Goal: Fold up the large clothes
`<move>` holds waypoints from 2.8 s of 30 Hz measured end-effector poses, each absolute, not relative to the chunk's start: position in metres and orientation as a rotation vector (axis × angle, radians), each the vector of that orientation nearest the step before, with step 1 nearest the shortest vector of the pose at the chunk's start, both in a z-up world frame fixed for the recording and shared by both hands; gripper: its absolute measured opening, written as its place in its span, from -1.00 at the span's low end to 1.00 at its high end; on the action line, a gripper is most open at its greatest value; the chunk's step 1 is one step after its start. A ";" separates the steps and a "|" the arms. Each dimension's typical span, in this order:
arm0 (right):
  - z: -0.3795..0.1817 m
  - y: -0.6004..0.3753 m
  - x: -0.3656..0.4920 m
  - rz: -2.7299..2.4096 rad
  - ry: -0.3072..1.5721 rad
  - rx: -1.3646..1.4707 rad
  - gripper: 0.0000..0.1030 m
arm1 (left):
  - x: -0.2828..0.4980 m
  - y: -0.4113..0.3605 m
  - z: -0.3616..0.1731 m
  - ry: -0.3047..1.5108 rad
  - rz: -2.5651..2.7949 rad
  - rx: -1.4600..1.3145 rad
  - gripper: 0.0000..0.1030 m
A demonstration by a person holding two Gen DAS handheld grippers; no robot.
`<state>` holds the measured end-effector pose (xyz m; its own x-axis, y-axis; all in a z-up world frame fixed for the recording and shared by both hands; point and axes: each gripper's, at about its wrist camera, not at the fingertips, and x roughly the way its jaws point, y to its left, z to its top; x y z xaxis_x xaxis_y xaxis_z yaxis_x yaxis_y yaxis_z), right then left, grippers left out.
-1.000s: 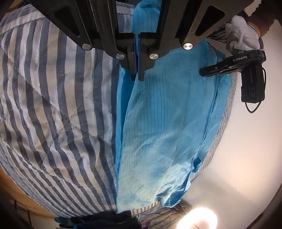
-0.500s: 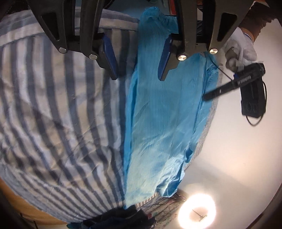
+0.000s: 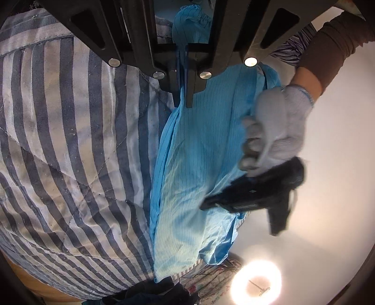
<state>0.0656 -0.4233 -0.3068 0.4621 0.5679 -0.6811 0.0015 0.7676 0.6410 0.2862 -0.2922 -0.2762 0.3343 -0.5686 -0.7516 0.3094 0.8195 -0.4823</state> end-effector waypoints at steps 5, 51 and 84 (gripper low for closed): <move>-0.309 -0.429 0.069 0.393 1.043 0.638 -1.00 | 0.304 -0.282 -0.253 1.049 -0.575 -0.324 -0.94; -0.265 -0.376 0.110 0.316 1.219 0.314 -1.00 | 0.118 -0.239 -0.264 1.095 -0.625 -0.182 -0.71; -0.242 -0.121 0.096 0.340 0.977 -0.562 -1.00 | 0.158 0.097 -0.109 0.726 -0.241 -0.609 -0.70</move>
